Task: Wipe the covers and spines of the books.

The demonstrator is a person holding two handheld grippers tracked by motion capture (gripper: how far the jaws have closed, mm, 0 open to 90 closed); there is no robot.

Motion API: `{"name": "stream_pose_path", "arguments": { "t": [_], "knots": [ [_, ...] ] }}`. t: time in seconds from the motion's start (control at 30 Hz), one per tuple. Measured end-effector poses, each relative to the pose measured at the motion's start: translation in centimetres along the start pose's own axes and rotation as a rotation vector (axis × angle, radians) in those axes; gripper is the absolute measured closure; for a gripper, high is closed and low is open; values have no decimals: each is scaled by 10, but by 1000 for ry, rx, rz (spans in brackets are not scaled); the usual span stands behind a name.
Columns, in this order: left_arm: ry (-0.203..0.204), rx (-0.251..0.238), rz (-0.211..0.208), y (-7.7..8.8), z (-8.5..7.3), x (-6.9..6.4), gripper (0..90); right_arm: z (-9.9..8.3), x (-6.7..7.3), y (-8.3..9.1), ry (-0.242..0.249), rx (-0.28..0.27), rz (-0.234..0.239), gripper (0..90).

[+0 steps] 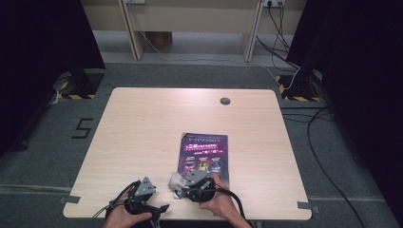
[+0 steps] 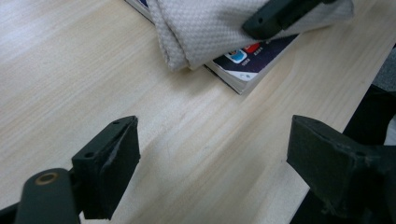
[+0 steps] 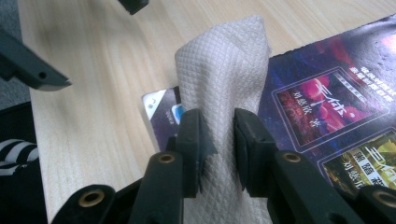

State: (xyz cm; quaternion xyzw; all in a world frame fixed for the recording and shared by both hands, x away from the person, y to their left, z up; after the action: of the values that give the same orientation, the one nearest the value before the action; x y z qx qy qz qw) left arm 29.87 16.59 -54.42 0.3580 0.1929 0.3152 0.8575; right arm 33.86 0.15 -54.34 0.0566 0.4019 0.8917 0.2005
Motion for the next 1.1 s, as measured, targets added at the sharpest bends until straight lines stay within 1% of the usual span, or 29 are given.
{"name": "stream_pose_path", "arguments": {
  "t": [0.03, 0.1, 0.13, 0.23, 0.3, 0.4, 0.53, 0.63, 0.7, 0.8, 0.9, 0.97, 1.0, 1.07, 1.1],
  "knots": [
    [1, 0, 1, 0, -1, 0, 163, -1, 1, 1, -12, -1, 3, 732],
    [-5, 0, 1, 0, 0, 0, 164, -3, -2, 2, -13, -3, 4, 734],
    [-1, -3, 0, 0, 1, 0, 163, -5, -3, 4, -17, -7, 4, 734],
    [-2, 0, 0, 0, -1, -1, 163, -11, -9, 9, -35, -4, -13, 735],
    [-3, -2, -1, 0, 0, 0, 163, -15, -13, 13, -42, 2, -30, 735],
    [-2, 2, 0, 0, -1, -1, 163, -25, -23, 22, -65, 4, -59, 735],
    [-1, -1, 0, -1, 0, -1, 163, -38, -40, 32, -101, 6, -104, 734],
    [-8, 5, 0, -1, 0, -1, 164, -46, -52, 39, -129, 6, -141, 734],
    [-5, 3, -3, -2, 1, -1, 163, -49, -55, 42, -139, 8, -151, 734],
    [-8, 7, -3, -2, -1, -2, 163, -50, -53, 43, -129, 10, -157, 735],
    [-4, 5, -1, -2, 0, -1, 164, -51, -45, 44, -127, 9, -139, 734],
    [-6, 7, -1, -1, -1, -1, 163, -51, -40, 45, -113, 4, -126, 733],
    [-7, 6, 0, -1, -1, -1, 163, -52, -38, 45, -114, 4, -122, 732],
    [-4, 4, 0, -2, 0, -1, 163, -54, -33, 47, -99, -2, -120, 732],
    [-4, 6, -2, -2, 0, -1, 163, -55, -31, 48, -101, -4, -116, 732]
  ]
}}
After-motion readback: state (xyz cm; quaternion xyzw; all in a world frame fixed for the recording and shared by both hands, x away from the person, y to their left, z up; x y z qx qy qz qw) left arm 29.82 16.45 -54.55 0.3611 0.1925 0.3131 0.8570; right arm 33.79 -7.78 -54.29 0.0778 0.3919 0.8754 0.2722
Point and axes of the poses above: each handheld gripper's, and its own axes: y roughly backward along the jaws, z roughly out of its top, x roughly to its left, the point moved 6 cm from there along -y, roughly forward along the jaws, and after that the axes turned 1 degree about y, right-handed, at the moved point
